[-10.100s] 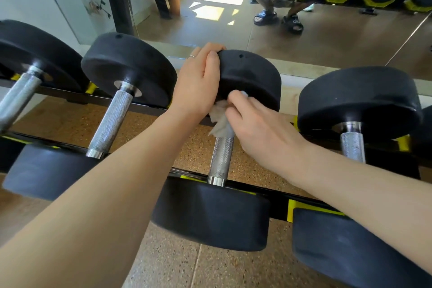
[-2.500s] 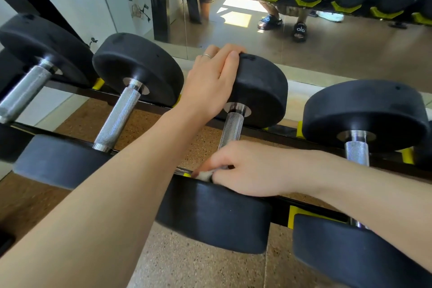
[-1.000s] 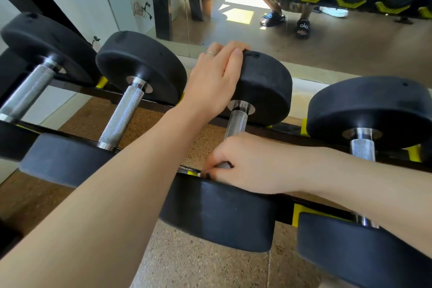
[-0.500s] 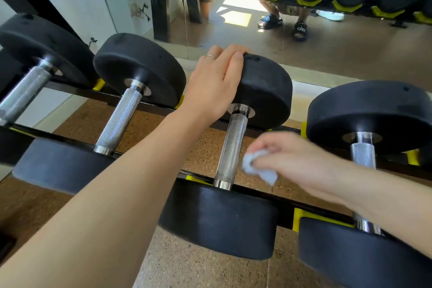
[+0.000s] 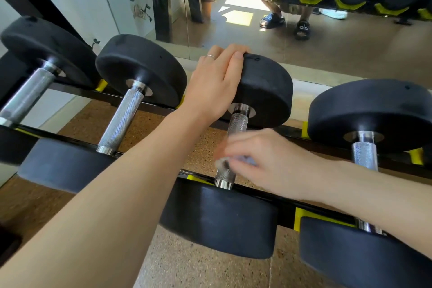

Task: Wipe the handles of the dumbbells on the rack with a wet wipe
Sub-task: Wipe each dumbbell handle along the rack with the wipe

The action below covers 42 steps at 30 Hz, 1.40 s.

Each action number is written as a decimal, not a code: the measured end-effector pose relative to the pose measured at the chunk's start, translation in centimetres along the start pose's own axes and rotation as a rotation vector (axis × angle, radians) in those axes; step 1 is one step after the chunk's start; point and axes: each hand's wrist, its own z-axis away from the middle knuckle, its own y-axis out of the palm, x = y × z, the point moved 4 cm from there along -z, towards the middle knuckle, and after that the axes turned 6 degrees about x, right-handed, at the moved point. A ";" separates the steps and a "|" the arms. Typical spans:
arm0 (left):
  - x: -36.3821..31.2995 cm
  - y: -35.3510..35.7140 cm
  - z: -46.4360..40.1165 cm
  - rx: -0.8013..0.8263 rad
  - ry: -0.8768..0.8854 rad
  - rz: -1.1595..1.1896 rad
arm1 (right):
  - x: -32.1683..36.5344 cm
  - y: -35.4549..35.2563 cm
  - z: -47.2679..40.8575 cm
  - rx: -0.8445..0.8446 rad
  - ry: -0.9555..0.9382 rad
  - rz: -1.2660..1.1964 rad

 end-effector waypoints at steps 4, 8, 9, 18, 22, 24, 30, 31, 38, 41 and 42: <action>0.1 0.1 -0.1 0.009 0.002 0.003 | -0.1 -1.5 -0.3 -0.158 0.050 -0.066; 0.3 0.1 -0.2 -0.001 0.007 0.006 | -1.5 -1.6 -1.4 -0.342 0.171 0.254; 0.3 0.1 -0.2 -0.001 0.009 0.008 | -1.8 -1.2 -1.7 -0.317 0.169 0.258; 0.2 0.0 -0.2 0.012 0.007 -0.004 | 2.2 -0.3 -1.9 0.165 0.011 0.045; 0.1 0.0 -0.1 0.013 0.019 0.009 | 0.6 -0.7 -2.9 -0.078 0.041 0.341; 0.2 0.1 -0.1 0.013 0.023 0.003 | 0.0 -0.2 -2.8 -0.136 0.084 0.429; 0.3 0.1 -0.2 0.013 0.012 -0.002 | 1.8 1.0 -1.1 0.098 -0.013 0.080; 0.3 0.1 -0.1 0.015 0.010 0.000 | 1.7 0.6 -0.8 0.123 -0.006 0.031; 0.3 0.1 -0.2 0.008 0.018 0.002 | -2.3 -2.4 1.6 -0.564 0.364 -0.175; 0.3 0.1 -0.1 0.006 0.007 0.005 | -3.5 -0.1 1.4 -0.604 0.641 -0.374; 0.2 0.1 -0.1 0.004 0.005 0.007 | -3.7 0.4 1.2 -0.615 0.691 -0.456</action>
